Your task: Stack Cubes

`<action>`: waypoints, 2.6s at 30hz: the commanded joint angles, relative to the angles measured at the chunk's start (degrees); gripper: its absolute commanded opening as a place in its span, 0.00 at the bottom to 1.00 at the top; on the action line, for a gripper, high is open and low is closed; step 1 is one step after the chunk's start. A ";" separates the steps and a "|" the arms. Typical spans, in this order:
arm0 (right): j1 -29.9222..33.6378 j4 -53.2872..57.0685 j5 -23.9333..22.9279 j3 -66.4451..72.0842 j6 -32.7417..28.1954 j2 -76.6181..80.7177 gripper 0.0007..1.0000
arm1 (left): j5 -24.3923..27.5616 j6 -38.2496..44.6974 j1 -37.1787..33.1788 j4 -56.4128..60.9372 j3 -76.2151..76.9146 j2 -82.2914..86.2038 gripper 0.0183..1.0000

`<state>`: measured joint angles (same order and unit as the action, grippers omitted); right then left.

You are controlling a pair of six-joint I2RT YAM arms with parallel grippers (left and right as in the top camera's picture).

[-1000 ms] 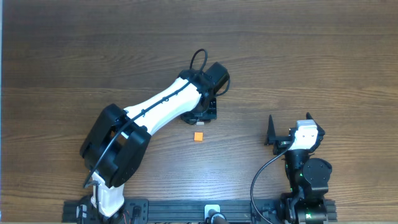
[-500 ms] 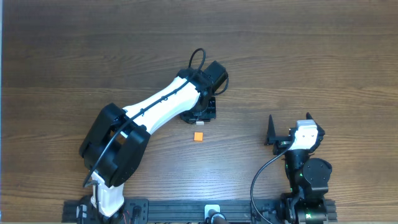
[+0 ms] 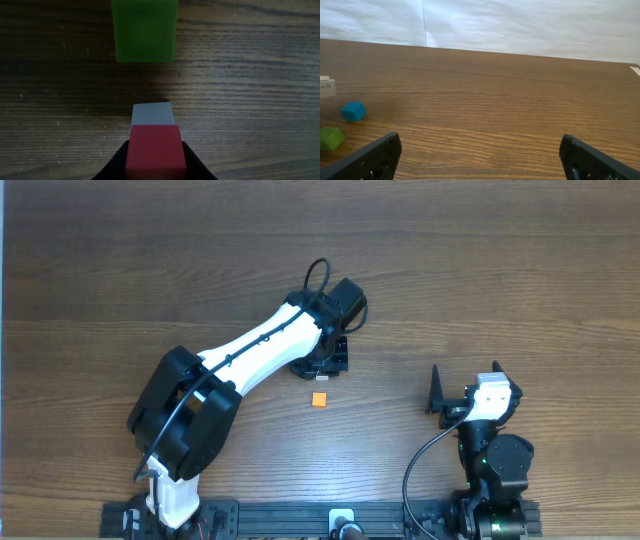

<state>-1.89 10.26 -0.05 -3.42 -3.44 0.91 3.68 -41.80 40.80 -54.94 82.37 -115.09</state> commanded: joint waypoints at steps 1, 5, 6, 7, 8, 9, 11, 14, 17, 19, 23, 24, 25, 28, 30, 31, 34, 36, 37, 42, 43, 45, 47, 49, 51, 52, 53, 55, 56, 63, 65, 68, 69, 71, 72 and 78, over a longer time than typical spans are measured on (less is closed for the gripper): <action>0.42 0.02 0.44 0.46 0.20 -0.63 0.99 | 0.79 -0.63 -0.26 -0.20 0.96 -0.85 0.22; 0.42 0.02 0.44 0.46 0.17 -0.63 0.99 | 0.81 -0.63 -0.26 -0.24 0.96 -0.85 0.22; 0.42 0.02 0.44 0.46 0.20 -0.63 0.99 | 0.81 -0.63 -0.26 -0.22 0.96 -0.85 0.22; 0.42 0.02 0.44 0.46 0.20 -0.63 0.99 | 0.81 -0.63 -0.26 -0.22 0.96 -0.85 0.23; 0.42 0.02 0.44 0.46 0.20 -0.63 0.99 | 0.81 -0.63 -0.26 -0.22 0.96 -0.85 0.23; 0.42 0.02 0.44 0.48 0.20 -0.63 0.99 | 0.81 -0.63 -0.26 -0.22 0.96 -0.85 0.23; 0.42 0.02 0.44 0.46 0.20 -0.63 0.99 | 0.81 -0.63 -0.26 -0.22 0.96 -0.85 0.24; 0.42 0.02 0.44 0.46 0.20 -0.63 0.99 | 0.79 -0.63 -0.26 -0.20 0.96 -0.87 0.27; 0.42 0.02 0.44 0.46 0.20 -0.63 0.99 | 0.79 -0.63 -0.26 -0.20 0.94 -0.96 0.28; 0.42 0.02 0.44 0.46 0.20 -0.63 0.99 | 0.79 -0.63 -0.26 -0.20 0.94 -0.96 0.29; 0.42 0.02 0.44 0.46 0.20 -0.63 0.99 | 0.76 -0.63 -0.26 -0.17 0.94 -0.96 0.29; 0.42 0.02 0.44 0.46 0.20 -0.63 0.99 | 0.76 -0.63 -0.26 -0.17 0.94 -0.96 0.29; 0.42 0.02 0.44 0.46 0.20 -0.63 0.99 | 0.76 -0.63 -0.26 -0.20 0.94 -0.96 0.29; 0.42 0.02 0.44 0.46 0.20 -0.63 0.99 | 0.79 -0.66 -0.26 -0.17 0.92 -0.98 0.30; 0.42 0.02 0.44 0.46 0.20 -0.63 0.99 | 0.76 -0.72 -0.26 -0.17 0.90 -0.98 0.31; 0.42 0.02 0.44 0.46 0.20 -0.63 0.99 | 0.76 -0.87 -0.26 -0.17 0.90 -0.98 0.31; 0.42 0.02 0.44 0.46 0.20 -0.63 0.99 | 0.76 -1.05 -0.26 -0.17 0.90 -1.09 0.32; 0.42 0.02 0.44 0.46 0.20 -0.63 0.99 | 0.76 -1.07 -0.26 -0.17 0.90 -1.25 0.33; 0.42 0.02 0.44 0.46 0.20 -0.63 0.99 | 0.76 -1.07 -0.26 -0.17 0.90 -1.31 0.34; 0.42 0.02 0.44 0.46 0.20 -0.63 0.99 | 0.76 -1.11 -0.26 -0.13 0.90 -1.40 0.40; 0.42 0.02 0.44 0.46 0.20 -0.63 0.99 | 0.76 -1.11 -0.26 -0.09 0.90 -1.40 0.42; 0.42 0.02 0.44 0.46 0.20 -0.63 0.99 | 0.74 -1.31 -0.26 0.13 0.90 -1.40 0.47; 0.42 0.02 0.44 0.46 0.20 -0.63 0.99 | 0.72 -1.95 -0.26 0.26 0.90 -1.38 0.52; 0.42 0.02 0.44 0.46 0.20 -0.63 0.99 | 0.74 -2.08 -0.31 0.26 0.90 -1.38 0.55; 0.42 0.02 0.44 0.46 0.20 -0.63 0.99 | 0.74 -2.12 -0.31 0.46 0.90 -1.27 0.57; 0.42 0.02 0.44 0.46 0.20 -0.63 0.99 | 0.72 -2.12 -0.31 0.68 0.90 -1.03 0.58; 0.42 0.02 0.44 0.46 0.20 -0.63 0.99 | 0.68 -2.12 -0.31 0.85 0.90 -0.83 0.60; 0.42 0.02 0.44 0.46 0.20 -0.63 0.99 | 0.55 -2.12 -0.31 1.14 0.90 -0.11 0.63; 0.42 0.02 0.44 0.46 0.20 -0.63 0.99 | 0.52 -2.12 -0.31 1.14 0.90 0.39 0.63; 0.42 0.02 0.44 0.46 0.20 -0.63 0.99 | 0.17 -2.14 -0.09 -0.46 0.90 3.26 0.68; 0.42 0.02 0.44 0.48 0.20 -0.63 0.99 | -0.22 -2.16 0.39 -1.18 0.90 4.20 0.68; 0.42 0.02 0.44 0.46 0.20 -0.63 0.99 | -1.40 -3.17 1.22 -2.05 0.90 5.75 0.68; 0.42 0.02 0.44 0.46 0.20 -0.63 0.99 | -1.66 -3.69 1.55 -2.49 0.90 6.45 0.69; 0.42 0.02 0.44 0.46 0.20 -0.63 0.99 | -1.70 -4.35 2.25 -3.54 0.74 7.76 0.69; 0.42 0.02 0.44 0.46 0.20 -0.63 0.99 | -1.88 -5.14 2.69 -3.91 0.37 8.55 0.69; 0.42 0.02 0.44 0.46 0.20 -0.63 0.99 | -1.62 -10.95 6.03 -1.75 -8.74 15.56 0.67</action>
<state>-1.89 10.26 -0.05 -3.42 -3.40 0.91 2.61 -48.40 45.45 -57.17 78.19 -103.39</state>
